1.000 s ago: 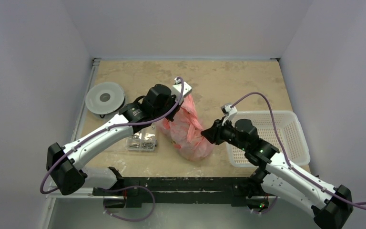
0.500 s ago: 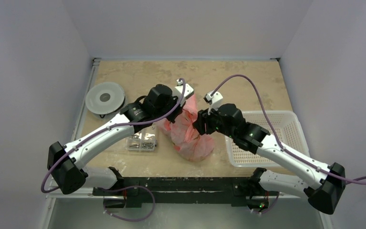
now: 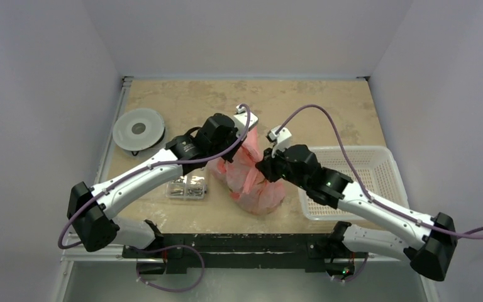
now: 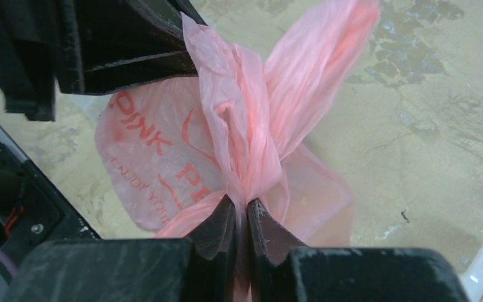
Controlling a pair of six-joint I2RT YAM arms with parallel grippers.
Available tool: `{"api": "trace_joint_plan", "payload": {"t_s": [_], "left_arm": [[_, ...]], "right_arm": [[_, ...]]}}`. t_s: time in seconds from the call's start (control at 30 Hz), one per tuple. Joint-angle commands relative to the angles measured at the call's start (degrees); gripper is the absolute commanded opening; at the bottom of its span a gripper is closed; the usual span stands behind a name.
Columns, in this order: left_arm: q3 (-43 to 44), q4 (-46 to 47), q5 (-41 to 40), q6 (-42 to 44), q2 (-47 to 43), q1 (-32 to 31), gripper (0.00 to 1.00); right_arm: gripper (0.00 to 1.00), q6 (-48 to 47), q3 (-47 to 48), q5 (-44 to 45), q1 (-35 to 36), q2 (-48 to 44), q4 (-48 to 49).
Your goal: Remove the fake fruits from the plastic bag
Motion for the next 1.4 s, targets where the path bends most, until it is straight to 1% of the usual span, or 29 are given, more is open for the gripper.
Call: {"api": "trace_joint_plan", "payload": {"t_s": [0.0,0.1,0.13,0.2,0.27,0.43,0.5,0.6,0.63,0.7,0.73,0.77,0.83,0.93,1.07,1.2,1.3,1.37], "left_arm": [[1.2,1.4,-6.6,-1.6,-1.6,0.0,0.0],[1.2,1.9,-4.0,-1.9,-1.3,0.0,0.0],[1.5,1.6,-3.6,-2.0,-1.1,0.0,0.0],[1.8,1.6,-3.2,-1.9,-0.7,0.0,0.0],[1.8,1.6,-3.2,-1.9,-0.3,0.0,0.0],[1.9,1.2,-3.9,-1.4,0.0,0.0,0.0],[1.8,1.4,-3.9,-1.3,-0.1,0.0,0.0],[1.0,2.8,-2.1,-1.3,0.0,0.0,0.0],[1.2,2.6,-1.5,-1.3,0.2,0.0,0.0],[2.1,1.3,-0.8,-1.3,0.9,0.0,0.0],[2.4,1.1,-0.8,-1.4,0.9,0.0,0.0],[2.3,1.2,-0.7,-1.3,0.7,-0.1,0.0],[1.7,2.0,0.5,-1.3,0.3,0.0,0.0],[1.9,2.5,3.2,-1.5,0.7,0.0,0.0],[3.0,1.7,4.7,-1.6,1.9,-0.1,0.0],[3.8,0.8,5.5,-1.8,1.9,0.0,0.0],[3.6,0.9,5.6,-1.7,1.3,0.0,0.0],[4.2,0.2,5.6,-1.4,1.3,0.0,0.0]], "right_arm": [[0.05,4.4,-6.1,0.5,0.3,-12.1,-1.0],[0.07,11.2,-15.5,-4.8,0.2,-24.0,-0.6],[0.08,12.7,-17.0,-5.8,0.2,-26.5,-1.2],[0.09,15.2,-17.7,-6.4,0.2,-28.2,-3.7],[0.09,15.6,-17.2,-8.1,0.2,-26.6,-5.4],[0.09,16.1,-14.7,-16.4,0.2,-19.2,-6.8],[0.08,18.2,-13.7,-18.9,0.2,-16.8,-7.8],[0.09,24.5,-16.8,-28.1,0.2,-14.8,-2.3],[0.09,24.6,-17.2,-29.7,0.3,-14.4,-1.5],[0.13,20.8,-14.4,-24.8,0.2,-14.2,-6.5],[0.18,19.0,-12.0,-19.0,0.2,-13.9,-9.6],[0.22,18.7,-10.9,-17.2,0.2,-13.4,-11.4],[0.3,17.8,-8.9,-16.8,0.2,-12.0,-12.3],[0.42,19.0,-8.7,-19.7,0.2,-12.0,-7.5],[0.58,19.4,-6.4,-13.4,0.2,-13.7,-8.3],[0.64,16.1,-0.1,-10.6,0.3,-9.3,-11.3],[0.64,13.5,5.9,-8.6,0.3,-4.5,-15.5],[0.64,12.2,8.1,-7.6,0.2,-2.6,-16.0]]}}
